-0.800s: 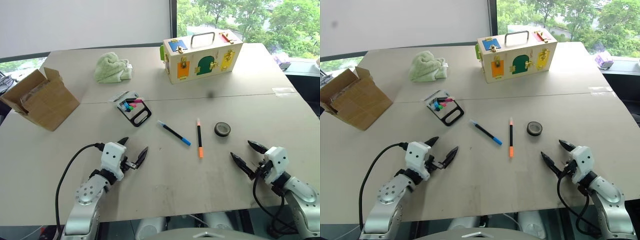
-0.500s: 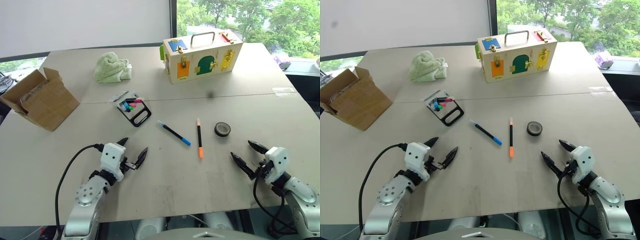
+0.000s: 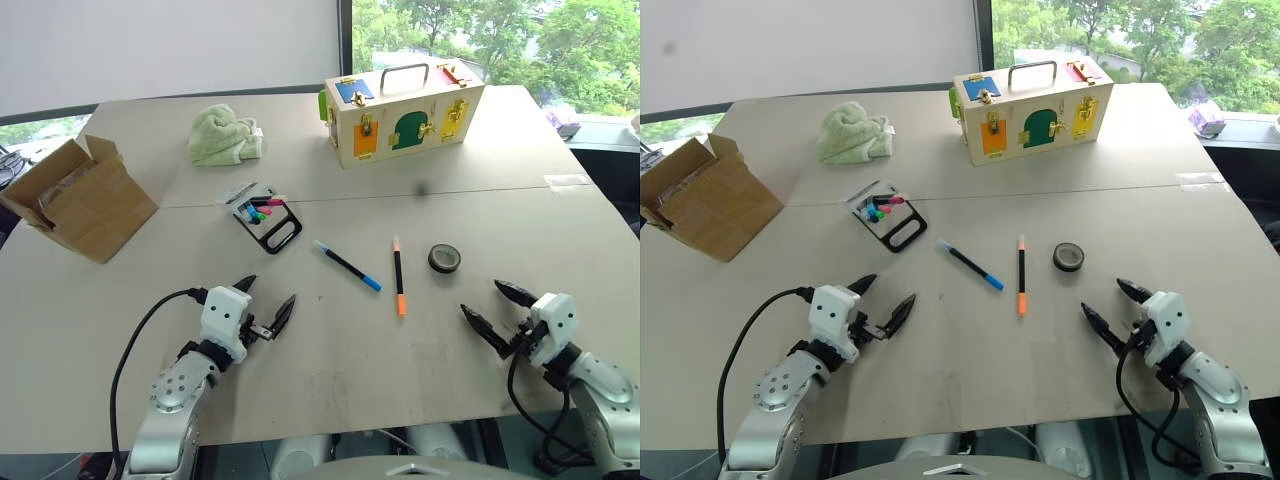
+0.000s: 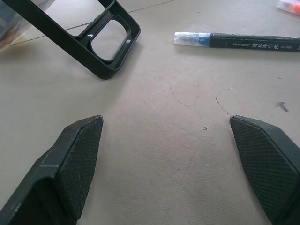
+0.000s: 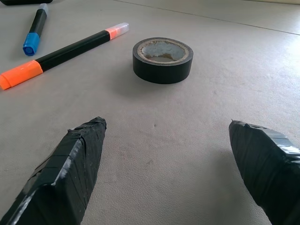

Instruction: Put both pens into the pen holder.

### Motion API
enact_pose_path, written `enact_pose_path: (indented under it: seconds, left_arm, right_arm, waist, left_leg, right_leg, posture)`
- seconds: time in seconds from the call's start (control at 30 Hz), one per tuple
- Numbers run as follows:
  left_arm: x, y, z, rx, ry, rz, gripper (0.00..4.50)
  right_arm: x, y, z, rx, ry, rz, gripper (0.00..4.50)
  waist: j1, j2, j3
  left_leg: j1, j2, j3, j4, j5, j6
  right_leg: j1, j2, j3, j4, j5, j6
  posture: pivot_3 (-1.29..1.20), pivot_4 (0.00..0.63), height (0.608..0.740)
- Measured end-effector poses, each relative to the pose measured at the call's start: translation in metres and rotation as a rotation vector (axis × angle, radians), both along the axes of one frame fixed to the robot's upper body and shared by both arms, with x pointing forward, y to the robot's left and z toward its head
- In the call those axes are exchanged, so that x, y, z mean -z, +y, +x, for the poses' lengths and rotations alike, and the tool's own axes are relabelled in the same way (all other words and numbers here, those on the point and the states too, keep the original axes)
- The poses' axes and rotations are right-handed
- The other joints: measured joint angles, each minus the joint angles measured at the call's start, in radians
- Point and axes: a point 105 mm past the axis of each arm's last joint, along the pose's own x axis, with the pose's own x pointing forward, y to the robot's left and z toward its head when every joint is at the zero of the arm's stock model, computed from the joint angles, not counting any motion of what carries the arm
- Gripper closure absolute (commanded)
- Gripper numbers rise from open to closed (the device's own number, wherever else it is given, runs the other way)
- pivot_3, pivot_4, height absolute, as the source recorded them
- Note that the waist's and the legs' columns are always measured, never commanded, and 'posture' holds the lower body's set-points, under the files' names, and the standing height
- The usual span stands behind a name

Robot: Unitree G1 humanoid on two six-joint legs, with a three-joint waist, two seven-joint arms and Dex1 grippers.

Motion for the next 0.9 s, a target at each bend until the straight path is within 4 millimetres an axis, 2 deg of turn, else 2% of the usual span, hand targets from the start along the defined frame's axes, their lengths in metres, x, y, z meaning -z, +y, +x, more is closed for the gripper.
enact_pose_path:
  seconds: [0.13,0.23,0.27,0.4,0.5,0.6,0.63,0.67,0.7,0.8,0.9]
  left_arm:
    - [-0.005,0.0,0.0,0.027,-0.002,-0.05,0.05]
    - [-0.031,-0.005,-0.004,0.163,-0.008,-0.176,0.05]
    - [-0.045,-0.005,-0.006,0.24,-0.014,-0.202,0.05]
    - [-0.078,0.007,-0.015,0.45,-0.006,-0.055,0.05]
    - [-0.084,0.016,-0.019,0.546,0.04,0.08,0.05]
    - [-0.088,0.019,-0.02,0.599,0.057,0.141,0.05]
    - [-0.088,0.018,-0.021,0.611,0.062,0.151,0.0]
    - [-0.088,0.018,-0.021,0.615,0.062,0.156,0.0]
    - [-0.09,0.017,-0.021,0.624,0.06,0.163,0.0]
    - [-0.092,0.015,-0.021,0.63,0.053,0.168,0.0]
    - [-0.094,0.011,-0.021,0.63,0.037,0.168,0.0]
  right_arm:
    - [-0.006,0.001,0.01,-0.025,0.005,-0.058,0.03]
    - [-0.027,0.011,0.021,-0.071,-0.044,-0.085,0.03]
    - [-0.039,0.017,0.026,-0.102,-0.076,-0.103,0.03]
    - [-0.068,0.034,0.041,-0.187,-0.146,-0.154,0.03]
    - [-0.063,0.054,0.048,-0.315,-0.103,-0.292,0.03]
    - [-0.051,0.068,0.051,-0.401,-0.046,-0.34,0.03]
    - [-0.047,0.07,0.051,-0.425,-0.021,-0.354,0.54]
    - [-0.045,0.071,0.051,-0.437,-0.009,-0.363,0.75]
    - [-0.039,0.069,0.05,-0.457,0.026,-0.399,1.22]
    - [-0.042,0.062,0.052,-0.459,0.027,-0.461,2.46]
    - [-0.044,0.057,0.055,-0.426,0.052,-0.458,3.9]
  waist:
    - [0.0,0.0,0.0]
    - [0.001,0.002,0.002]
    - [0.002,0.003,0.003]
    - [0.0,0.007,0.005]
    - [0.0,0.007,0.006]
    - [0.002,0.007,0.006]
    - [0.002,0.007,0.006]
    - [0.002,0.007,0.006]
    - [0.003,0.007,0.007]
    - [0.003,0.006,0.006]
    - [0.004,0.006,0.006]
  left_leg:
    - [0.0,0.0,0.0,0.0,0.0,0.0]
    - [-0.003,0.0,-0.001,0.0,0.0,0.0]
    - [-0.003,0.0,-0.002,0.0,0.0,0.0]
    - [-0.003,0.0,-0.001,-0.001,0.0,-0.001]
    - [-0.004,0.0,-0.002,-0.001,0.0,-0.001]
    - [-0.007,0.0,-0.003,-0.001,0.001,-0.002]
    - [-0.01,0.0,-0.003,-0.001,0.002,-0.004]
    - [-0.011,0.0,-0.003,-0.001,0.002,-0.004]
    - [-0.014,0.0,-0.003,0.0,0.002,-0.004]
    - [-0.014,0.0,-0.003,0.0,0.002,-0.004]
    - [-0.014,0.0,-0.004,0.0,0.002,-0.004]
  right_leg:
    - [0.0,0.0,0.0,0.0,0.0,0.0]
    - [-0.002,0.0,-0.002,0.001,0.0,0.0]
    - [-0.002,0.0,-0.003,0.001,0.0,0.0]
    - [-0.002,0.001,-0.002,-0.002,0.0,-0.001]
    - [-0.002,0.001,-0.003,-0.005,0.0,0.0]
    - [-0.003,0.0,-0.004,-0.007,0.0,0.0]
    - [-0.005,0.0,-0.005,-0.007,0.0,0.0]
    - [-0.006,0.0,-0.005,-0.007,0.0,0.0]
    - [-0.009,0.0,-0.005,-0.007,0.0,0.0]
    - [-0.009,0.0,-0.005,-0.007,0.0,0.0]
    - [-0.008,0.0,-0.006,-0.007,0.0,0.0]
  posture:
    - [0.0,0.15,0.74]
    - [0.0,0.15,0.74]
    - [0.0,0.15,0.74]
    - [0.0,0.15,0.74]
    - [0.0,0.15,0.74]
    - [0.0,0.15,0.74]
    - [0.0,0.15,0.74]
    - [0.0,0.15,0.74]
    - [0.0,0.15,0.74]
    - [0.0,0.15,0.74]
    - [0.0,0.15,0.74]
